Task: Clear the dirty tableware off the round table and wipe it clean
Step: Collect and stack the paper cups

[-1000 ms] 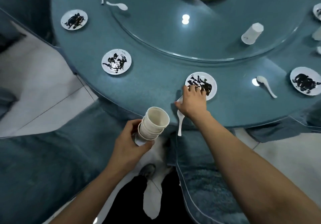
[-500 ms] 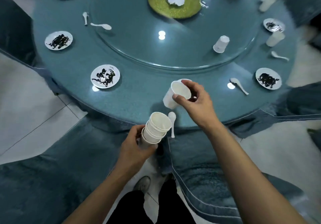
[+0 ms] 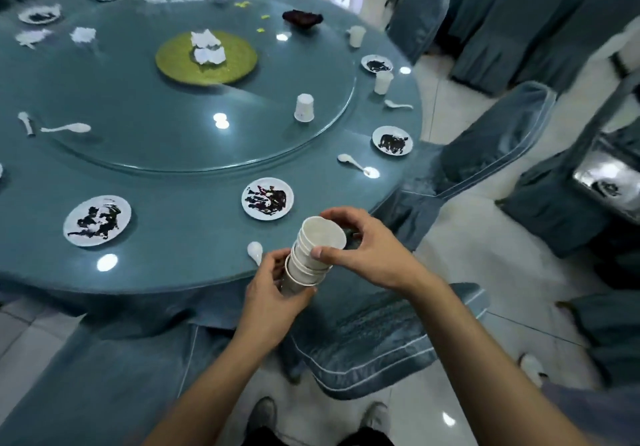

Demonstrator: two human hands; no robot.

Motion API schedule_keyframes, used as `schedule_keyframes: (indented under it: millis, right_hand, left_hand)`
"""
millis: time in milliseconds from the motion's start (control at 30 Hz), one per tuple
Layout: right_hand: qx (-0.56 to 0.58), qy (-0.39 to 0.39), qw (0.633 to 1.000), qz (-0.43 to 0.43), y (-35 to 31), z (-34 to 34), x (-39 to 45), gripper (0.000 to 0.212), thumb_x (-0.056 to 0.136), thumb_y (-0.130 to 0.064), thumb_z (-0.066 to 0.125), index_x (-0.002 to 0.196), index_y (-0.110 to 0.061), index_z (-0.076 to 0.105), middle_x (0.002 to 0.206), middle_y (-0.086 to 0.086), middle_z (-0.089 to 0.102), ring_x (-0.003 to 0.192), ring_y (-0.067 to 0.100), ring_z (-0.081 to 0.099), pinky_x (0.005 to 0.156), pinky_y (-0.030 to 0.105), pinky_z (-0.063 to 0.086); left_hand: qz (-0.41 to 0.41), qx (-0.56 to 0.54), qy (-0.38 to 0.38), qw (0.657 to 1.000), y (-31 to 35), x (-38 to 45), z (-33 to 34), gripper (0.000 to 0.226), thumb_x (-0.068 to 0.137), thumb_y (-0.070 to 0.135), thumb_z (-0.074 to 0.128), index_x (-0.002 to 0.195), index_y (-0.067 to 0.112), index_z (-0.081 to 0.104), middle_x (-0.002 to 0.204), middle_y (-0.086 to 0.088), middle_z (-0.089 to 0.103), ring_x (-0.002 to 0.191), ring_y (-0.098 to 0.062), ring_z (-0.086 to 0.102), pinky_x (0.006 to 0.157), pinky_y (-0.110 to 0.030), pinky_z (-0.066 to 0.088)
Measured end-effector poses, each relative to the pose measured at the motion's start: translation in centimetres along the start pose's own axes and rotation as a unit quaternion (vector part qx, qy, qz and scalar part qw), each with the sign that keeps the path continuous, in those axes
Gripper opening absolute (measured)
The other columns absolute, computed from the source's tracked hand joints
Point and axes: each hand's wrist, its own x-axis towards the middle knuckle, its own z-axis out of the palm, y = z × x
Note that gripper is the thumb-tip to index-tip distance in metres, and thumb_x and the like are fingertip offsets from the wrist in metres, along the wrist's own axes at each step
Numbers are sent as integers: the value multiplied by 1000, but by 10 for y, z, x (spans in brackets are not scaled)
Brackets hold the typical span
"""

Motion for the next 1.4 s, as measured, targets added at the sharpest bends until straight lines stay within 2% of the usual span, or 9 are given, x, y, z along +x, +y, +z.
schedule_keyframes:
  millis: [233,433,533,667,833,1067,1167,1233,1400]
  right_hand:
    - [-60,51,997,-29,42,-92,-38,64,76,-72,65,131,-42,52,126,-20,54,119,-5,51,108,37,44]
    - [-196,115,969,-93,105,-190,-76,44,90,-54,58,131,-36,54,129,-17,53,119,6,51,104,44,42]
    - [-306,118,941,-82,137,-225,-86,42,92,-46,59,132,-36,51,130,-13,52,117,13,50,104,41,39]
    - [-350,111,929,-54,174,-261,-87,43,93,-46,55,135,-36,49,132,-11,50,119,15,50,104,37,35]
    - [-389,97,915,-45,210,-307,-56,43,94,-46,54,136,-36,48,132,-9,50,123,17,47,107,38,31]
    - [-425,30,902,-68,237,-371,34,49,94,-47,53,141,-37,46,144,-6,45,132,18,41,112,38,22]
    - [-430,4,899,-80,242,-391,69,52,95,-49,49,145,-39,40,147,-6,43,136,16,35,114,37,17]
    - [-429,-3,898,-93,246,-403,90,51,94,-49,51,144,-38,42,145,-6,45,135,17,38,113,37,19]
    - [-421,-34,899,-114,253,-428,141,49,93,-49,52,140,-37,46,138,-6,49,129,19,45,110,38,26]
  left_hand:
    - [7,-2,10,1000,32,-8,102,58,71,12,90,115,35,59,111,15,73,104,-7,69,94,-37,56]
    - [1,-3,39,999,53,-21,190,60,68,13,91,116,30,59,113,10,71,103,-3,67,95,-32,54]
    - [1,2,33,999,61,-20,225,60,69,10,91,115,32,59,112,15,71,103,-2,67,93,-28,53]
    - [3,8,32,999,76,-5,266,58,70,12,90,114,33,59,109,24,69,103,0,66,89,-22,51]
    - [2,17,38,999,92,34,315,59,71,10,90,112,38,57,108,23,69,100,4,64,85,-15,47]
    - [-22,-15,93,995,103,113,373,61,70,12,91,117,32,60,114,15,70,104,-3,66,91,-25,51]
    - [-35,-37,120,991,112,143,390,61,70,9,91,119,30,59,114,15,70,103,-1,66,87,-19,49]
    - [-30,-39,130,990,121,163,399,61,71,9,90,120,27,59,114,14,70,101,1,66,85,-15,48]
    - [-39,-48,181,982,137,200,410,60,70,11,91,118,27,58,114,10,71,101,-5,68,86,-24,53]
